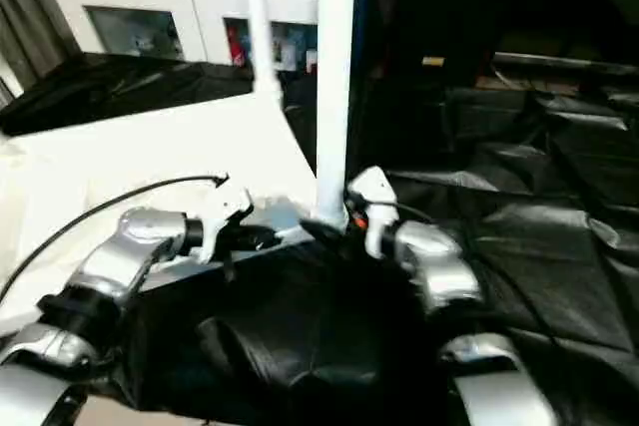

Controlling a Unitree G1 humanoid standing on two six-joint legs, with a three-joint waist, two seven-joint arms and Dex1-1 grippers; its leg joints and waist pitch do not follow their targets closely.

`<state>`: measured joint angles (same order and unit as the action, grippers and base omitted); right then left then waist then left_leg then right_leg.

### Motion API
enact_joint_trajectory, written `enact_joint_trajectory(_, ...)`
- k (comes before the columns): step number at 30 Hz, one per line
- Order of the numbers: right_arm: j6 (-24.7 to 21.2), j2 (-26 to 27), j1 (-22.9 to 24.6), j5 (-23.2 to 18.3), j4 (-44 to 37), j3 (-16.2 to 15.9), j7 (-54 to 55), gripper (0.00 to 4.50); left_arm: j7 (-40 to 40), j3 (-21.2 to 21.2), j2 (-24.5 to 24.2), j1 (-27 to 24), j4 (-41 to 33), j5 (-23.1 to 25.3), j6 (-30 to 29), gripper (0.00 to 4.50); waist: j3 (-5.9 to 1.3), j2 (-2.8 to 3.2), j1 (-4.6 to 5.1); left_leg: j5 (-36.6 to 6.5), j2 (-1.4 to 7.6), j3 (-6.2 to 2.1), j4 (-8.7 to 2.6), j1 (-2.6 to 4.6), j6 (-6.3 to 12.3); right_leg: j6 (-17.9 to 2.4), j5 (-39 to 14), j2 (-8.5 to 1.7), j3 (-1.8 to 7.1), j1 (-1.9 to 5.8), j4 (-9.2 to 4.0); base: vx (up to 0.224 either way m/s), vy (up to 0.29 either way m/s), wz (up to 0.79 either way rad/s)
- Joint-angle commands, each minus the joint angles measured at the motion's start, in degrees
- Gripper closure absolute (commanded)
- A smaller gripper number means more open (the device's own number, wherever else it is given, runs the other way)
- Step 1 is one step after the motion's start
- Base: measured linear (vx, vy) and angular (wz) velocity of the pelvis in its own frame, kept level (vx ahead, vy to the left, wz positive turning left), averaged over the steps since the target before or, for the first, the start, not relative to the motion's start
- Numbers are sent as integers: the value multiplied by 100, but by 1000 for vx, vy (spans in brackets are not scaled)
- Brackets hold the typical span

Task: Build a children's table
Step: Rotate leg to tighten

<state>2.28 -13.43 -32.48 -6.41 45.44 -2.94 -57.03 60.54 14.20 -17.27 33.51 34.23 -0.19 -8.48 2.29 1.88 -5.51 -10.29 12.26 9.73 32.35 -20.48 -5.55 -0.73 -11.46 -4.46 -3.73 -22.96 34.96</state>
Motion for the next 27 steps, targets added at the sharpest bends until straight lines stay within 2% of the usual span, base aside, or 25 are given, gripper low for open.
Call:
enact_joint_trajectory(1, -153, 46, 150, -18, -123, -353, -550, 44, 237, 84, 31, -89, -185, -194, 52, 450, -344, 16, -22, -860, 70, 36, -274, -18, 520, -1502, -121, -298, 200, 345, -348, 0, 0, 0)
enact_joint_trajectory(2, -181, -61, 181, -51, -210, -386, -770, 44, 527, 134, -76, -181, -364, -286, -44, 450, -341, -6, -23, -924, 77, 37, -280, -16, 507, -1493, -244, -307, 197, 350, -367, 0, 0, 0)
enact_joint_trajectory(4, -203, -162, 207, -47, -271, -422, -967, 44, 761, 188, -207, -268, -538, -321, -129, 450, -338, 1, -26, -942, 84, 34, -288, -15, 493, -1482, -357, -308, 197, 343, -368, 0, 0, 0)
enact_joint_trajectory(5, -216, -182, 217, -45, -294, -428, -1006, 59, 791, 194, -231, -284, -570, -318, -146, 450, -337, 4, -26, -966, 86, 32, -291, -13, 479, -1478, -408, -306, 195, 341, -369, 0, 0, 0)
enact_joint_trajectory(6, -235, -245, 245, -21, -359, -462, -1122, 69, 975, 233, -351, -354, -703, -329, -207, 450, -325, 34, -19, -1064, 89, 31, -300, 0, 420, -1457, -592, -310, 200, 327, -386, 0, 0, 0)
enact_joint_trajectory(8, -243, -293, 262, 1, -413, -507, -1219, 79, 1163, 277, -483, -416, -815, -335, -238, 450, -324, 5, -9, -1085, 92, 30, -308, 2, 392, -1454, -630, -303, 202, 330, -389, 0, 0, 0)
enact_joint_trajectory(10, -229, -310, 265, 5, -437, -536, -1257, 114, 1236, 288, -543, -435, -844, -334, -229, 450, -325, 8, 0, -1080, 88, 32, -309, 7, 375, -1457, -596, -295, 203, 325, -381, 0, 0, 0)
enact_joint_trajectory(11, -242, -315, 272, 2, -463, -542, -1271, 114, 1259, 286, -566, -443, -858, -335, -233, 450, -323, 8, 3, -1076, 86, 35, -306, 7, 373, -1460, -585, -298, 207, 323, -386, 0, 0, 0)
enact_joint_trajectory(12, -250, -316, 275, 4, -481, -550, -1286, 121, 1278, 279, -588, -445, -871, -337, -245, 450, -328, -21, -4, -1042, 86, 38, -302, 15, 379, -1466, -552, -300, 210, 323, -381, 0, 0, 0)
enact_joint_trajectory(14, -260, -319, 280, 15, -505, -583, -1315, 144, 1302, 270, -629, -458, -927, -343, -280, 450, -329, -12, -6, -969, 85, 33, -302, 5, 384, -1465, -487, -303, 208, 330, -365, 0, 0, 0)
enact_joint_trajectory(15, -253, -315, 274, 37, -497, -629, -1367, 154, 1318, 260, -657, -456, -967, -349, -318, 450, -331, -38, -2, -935, 83, 36, -297, 1, 395, -1469, -445, -299, 207, 333, -356, 0, 0, 0)
enact_joint_trajectory(18, -234, -318, 274, 68, -504, -675, -1392, 167, 1257, 239, -678, -446, -994, -355, -341, 450, -335, -42, -2, -878, 77, 40, -289, -3, 409, -1463, -415, -300, 208, 337, -354, 0, 0, 0)
enact_joint_trajectory(25, -284, -292, 272, 6, -494, -653, -1358, 174, 1137, 176, -651, -483, -1038, -366, -368, 450, -336, -50, -13, -827, 78, 40, -282, -5, 427, -1449, -423, -305, 208, 336, -348, 0, 0, 0)
enact_joint_trajectory(27, -359, -181, 287, -28, -462, -567, -1086, 174, 785, 75, -535, -462, -975, -326, -370, 450, -331, -54, -14, -836, 76, 39, -284, -4, 423, -1440, -451, -303, 207, 331, -351, 0, 0, 0)
